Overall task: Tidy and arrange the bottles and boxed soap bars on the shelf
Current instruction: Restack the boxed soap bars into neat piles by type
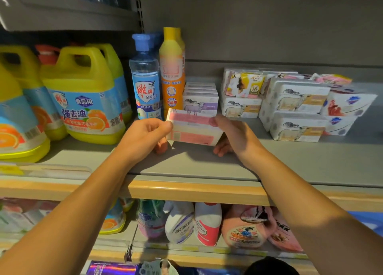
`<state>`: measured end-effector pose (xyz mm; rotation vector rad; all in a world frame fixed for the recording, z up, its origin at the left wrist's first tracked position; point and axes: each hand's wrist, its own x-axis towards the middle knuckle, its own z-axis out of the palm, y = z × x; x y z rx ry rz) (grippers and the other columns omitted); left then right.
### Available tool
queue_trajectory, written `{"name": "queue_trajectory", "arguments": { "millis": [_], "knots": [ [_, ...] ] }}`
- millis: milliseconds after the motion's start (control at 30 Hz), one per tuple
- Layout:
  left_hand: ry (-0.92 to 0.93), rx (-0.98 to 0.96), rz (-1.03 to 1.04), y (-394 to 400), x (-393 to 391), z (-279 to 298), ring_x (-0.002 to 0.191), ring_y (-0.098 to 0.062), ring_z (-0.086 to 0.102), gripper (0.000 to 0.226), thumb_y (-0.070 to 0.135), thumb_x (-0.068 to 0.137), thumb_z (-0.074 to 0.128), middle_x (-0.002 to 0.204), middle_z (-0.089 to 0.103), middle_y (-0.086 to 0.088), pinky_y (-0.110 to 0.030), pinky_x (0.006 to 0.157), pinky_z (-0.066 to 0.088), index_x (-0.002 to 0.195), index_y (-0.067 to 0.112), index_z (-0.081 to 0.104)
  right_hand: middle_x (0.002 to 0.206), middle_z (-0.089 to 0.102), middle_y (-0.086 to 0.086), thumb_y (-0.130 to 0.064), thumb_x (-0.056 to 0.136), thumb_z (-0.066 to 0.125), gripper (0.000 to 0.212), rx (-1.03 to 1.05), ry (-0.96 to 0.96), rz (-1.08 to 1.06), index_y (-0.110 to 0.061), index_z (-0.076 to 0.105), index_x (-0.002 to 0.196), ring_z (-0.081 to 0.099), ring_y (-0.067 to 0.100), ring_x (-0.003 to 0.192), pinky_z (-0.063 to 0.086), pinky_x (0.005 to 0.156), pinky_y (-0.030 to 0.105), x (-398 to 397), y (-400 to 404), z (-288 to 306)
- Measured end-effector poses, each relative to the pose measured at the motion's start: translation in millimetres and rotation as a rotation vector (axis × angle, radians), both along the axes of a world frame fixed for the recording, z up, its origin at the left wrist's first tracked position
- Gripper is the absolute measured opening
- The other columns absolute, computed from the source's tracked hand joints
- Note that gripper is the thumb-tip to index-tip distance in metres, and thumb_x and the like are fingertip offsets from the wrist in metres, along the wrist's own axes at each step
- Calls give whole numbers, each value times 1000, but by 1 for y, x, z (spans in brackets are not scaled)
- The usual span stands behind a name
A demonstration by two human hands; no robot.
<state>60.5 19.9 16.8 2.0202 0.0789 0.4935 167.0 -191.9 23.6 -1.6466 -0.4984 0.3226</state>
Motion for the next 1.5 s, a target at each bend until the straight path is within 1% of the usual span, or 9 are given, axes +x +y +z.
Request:
{"name": "queue_trajectory", "arguments": {
  "millis": [367, 533, 600, 733, 833, 967, 1133, 1267, 1500],
  "knots": [
    [23, 152, 95, -3, -1, 2, 47, -1, 55, 76, 68, 81, 34, 51, 63, 2, -10, 50, 44, 80, -1, 67, 70, 70, 19, -76, 73, 41, 64, -112, -23, -9, -22, 75, 77, 57, 24, 48, 39, 41, 27, 1, 4, 0],
    [-14, 116, 87, 0, 0, 1, 45, -6, 53, 42, 54, 96, 44, 50, 61, -2, -19, 52, 44, 76, 23, 66, 71, 71, 4, -59, 87, 51, 37, -28, -31, 21, -33, 76, 80, 61, 19, 51, 42, 42, 25, 0, -1, -1],
    [-46, 61, 35, 1, -1, 2, 46, -9, 55, 23, 39, 99, 50, 52, 63, -4, -17, 50, 45, 100, 27, 70, 88, 71, -2, -40, 97, 54, 26, 90, -11, 59, -23, 73, 91, 65, 21, 57, 47, 47, 25, 1, -4, -3],
    [-87, -202, -126, 2, -3, 3, 62, -23, 69, 47, 21, 89, 64, 76, 74, -12, -27, 55, 57, 135, 18, 55, 91, 70, 4, -9, 96, 56, 26, 341, 120, 158, -7, 59, 121, 71, 25, 79, 56, 65, 27, 0, -7, -3],
    [-90, -280, -139, 0, -3, 4, 66, -29, 72, 58, 34, 77, 69, 86, 75, -15, -29, 57, 58, 132, 24, 55, 102, 73, 6, -22, 88, 61, 33, 397, 180, 163, -11, 60, 119, 71, 23, 94, 58, 72, 31, -1, -4, -2],
    [-92, -255, -82, 0, 0, 1, 72, -34, 73, 28, 41, 88, 61, 94, 76, -8, -35, 59, 61, 116, 40, 59, 121, 66, 2, -5, 92, 62, 34, 214, -88, 72, -18, 58, 123, 65, 17, 108, 55, 82, 30, 0, 0, -6],
    [-165, -12, 17, 0, 1, 0, 90, -1, 70, 34, 19, 88, 71, 93, 74, 19, -18, 65, 57, 114, 37, 59, 129, 57, -7, 6, 78, 72, 72, 44, -415, 80, -36, 48, 132, 66, 11, 102, 56, 85, 27, 0, 3, -15],
    [-254, 73, 57, -5, -4, -2, 98, -6, 69, 36, 17, 83, 75, 108, 72, 13, -26, 79, 60, 115, 30, 65, 119, 61, -11, -6, 75, 79, 67, -91, -618, -18, -34, 51, 129, 60, 5, 108, 51, 91, 18, 1, 4, -17],
    [-518, 566, 147, -18, -6, -2, 96, -3, 60, 42, 28, 85, 76, 114, 70, -1, -6, 84, 46, 121, 10, 65, 107, 54, -11, -10, 76, 77, 47, -172, -855, -157, -20, 56, 118, 46, -3, 96, 35, 80, 0, 0, -2, -15]
  ]
}}
